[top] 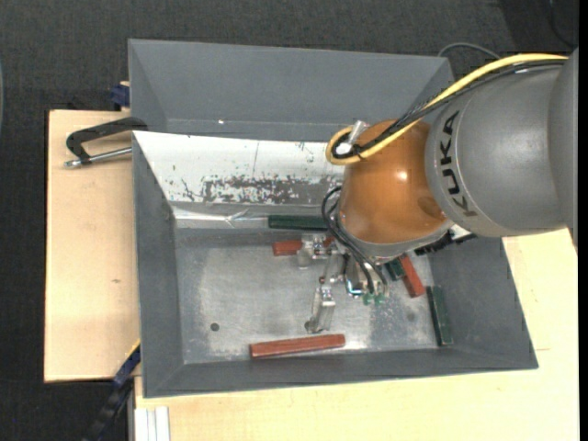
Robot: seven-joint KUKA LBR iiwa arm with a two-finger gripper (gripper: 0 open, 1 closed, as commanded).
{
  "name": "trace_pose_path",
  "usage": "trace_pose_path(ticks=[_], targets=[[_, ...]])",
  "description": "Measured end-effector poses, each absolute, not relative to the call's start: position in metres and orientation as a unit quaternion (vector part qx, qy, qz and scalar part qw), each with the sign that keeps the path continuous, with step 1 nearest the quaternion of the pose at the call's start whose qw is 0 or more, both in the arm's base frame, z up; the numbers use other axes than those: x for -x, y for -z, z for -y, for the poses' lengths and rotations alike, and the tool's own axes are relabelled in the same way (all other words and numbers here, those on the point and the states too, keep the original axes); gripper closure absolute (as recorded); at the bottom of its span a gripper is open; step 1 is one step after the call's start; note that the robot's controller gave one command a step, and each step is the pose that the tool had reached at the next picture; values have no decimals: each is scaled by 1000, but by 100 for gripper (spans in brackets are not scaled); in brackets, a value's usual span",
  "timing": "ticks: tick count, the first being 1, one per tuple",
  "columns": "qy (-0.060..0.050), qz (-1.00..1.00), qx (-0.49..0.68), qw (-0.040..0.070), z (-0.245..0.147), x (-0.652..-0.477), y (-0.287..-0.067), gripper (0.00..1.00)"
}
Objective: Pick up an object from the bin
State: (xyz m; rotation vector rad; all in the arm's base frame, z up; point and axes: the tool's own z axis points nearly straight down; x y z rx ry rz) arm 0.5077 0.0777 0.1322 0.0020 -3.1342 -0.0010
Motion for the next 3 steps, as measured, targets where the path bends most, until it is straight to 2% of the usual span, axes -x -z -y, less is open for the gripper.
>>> trace_pose_path(ticks=[1,2,3], targets=[[1,1000,0,-1,-77,-510,-136,0],[2,995,99,-6,-33,-571,-88,0],[1,972,233,-1,-40,-590,-100,0]])
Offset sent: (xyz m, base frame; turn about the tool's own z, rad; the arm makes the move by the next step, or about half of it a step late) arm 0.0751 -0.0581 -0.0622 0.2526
